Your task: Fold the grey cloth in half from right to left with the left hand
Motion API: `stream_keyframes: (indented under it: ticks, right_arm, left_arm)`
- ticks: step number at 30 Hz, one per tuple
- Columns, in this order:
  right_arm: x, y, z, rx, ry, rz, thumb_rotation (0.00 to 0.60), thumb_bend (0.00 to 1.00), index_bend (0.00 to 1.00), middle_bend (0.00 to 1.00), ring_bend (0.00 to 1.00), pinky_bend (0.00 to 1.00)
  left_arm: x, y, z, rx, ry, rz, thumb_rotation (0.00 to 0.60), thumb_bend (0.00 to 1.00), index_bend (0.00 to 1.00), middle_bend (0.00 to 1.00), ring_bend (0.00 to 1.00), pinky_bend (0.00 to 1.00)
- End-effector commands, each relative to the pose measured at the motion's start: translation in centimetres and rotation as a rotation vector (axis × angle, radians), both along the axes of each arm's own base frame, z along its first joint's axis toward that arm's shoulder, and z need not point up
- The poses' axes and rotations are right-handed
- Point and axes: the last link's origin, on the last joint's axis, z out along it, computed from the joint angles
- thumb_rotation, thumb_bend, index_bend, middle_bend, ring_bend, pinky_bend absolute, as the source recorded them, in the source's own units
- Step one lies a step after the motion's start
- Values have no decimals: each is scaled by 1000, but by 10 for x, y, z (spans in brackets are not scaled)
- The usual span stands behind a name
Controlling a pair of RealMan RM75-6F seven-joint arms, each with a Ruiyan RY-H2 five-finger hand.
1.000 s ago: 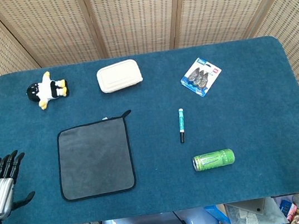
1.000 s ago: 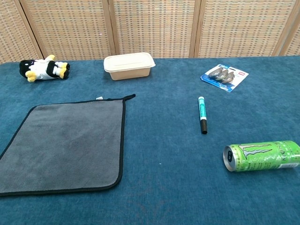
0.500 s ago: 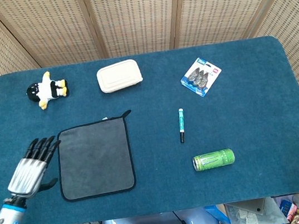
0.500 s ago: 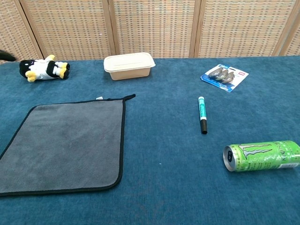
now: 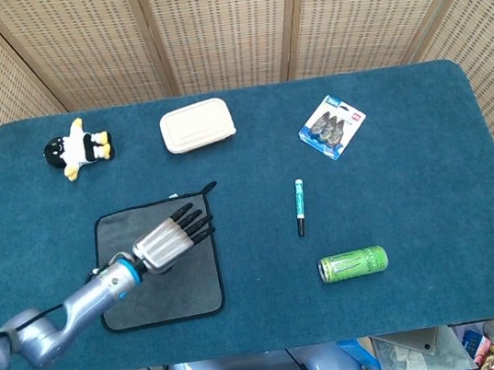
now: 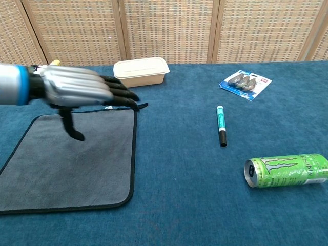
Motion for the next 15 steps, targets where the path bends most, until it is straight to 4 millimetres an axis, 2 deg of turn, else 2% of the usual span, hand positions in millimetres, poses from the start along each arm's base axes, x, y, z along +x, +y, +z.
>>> stream_keyframes:
  ticks: [1, 7, 11, 15]
  right_arm:
    - [-2, -1, 1, -4, 0, -6, 600, 0, 0, 0, 0, 0]
    - [-7, -1, 4, -15, 0, -25, 600, 0, 0, 0, 0, 0]
    - [-9, -1, 5, -17, -1, -32, 600, 0, 0, 0, 0, 0]
    - [-11, -1, 5, -13, -3, -36, 600, 0, 0, 0, 0, 0]
  left_arm:
    - [20, 14, -23, -23, 80, -61, 600, 234, 139, 0, 0, 0]
    - [38, 24, -44, -32, 141, -116, 600, 267, 227, 0, 0, 0]
    - [43, 28, -51, -29, 149, -124, 600, 267, 296, 0, 0, 0]
    - [43, 29, -57, -35, 155, -116, 600, 268, 314, 0, 0, 0]
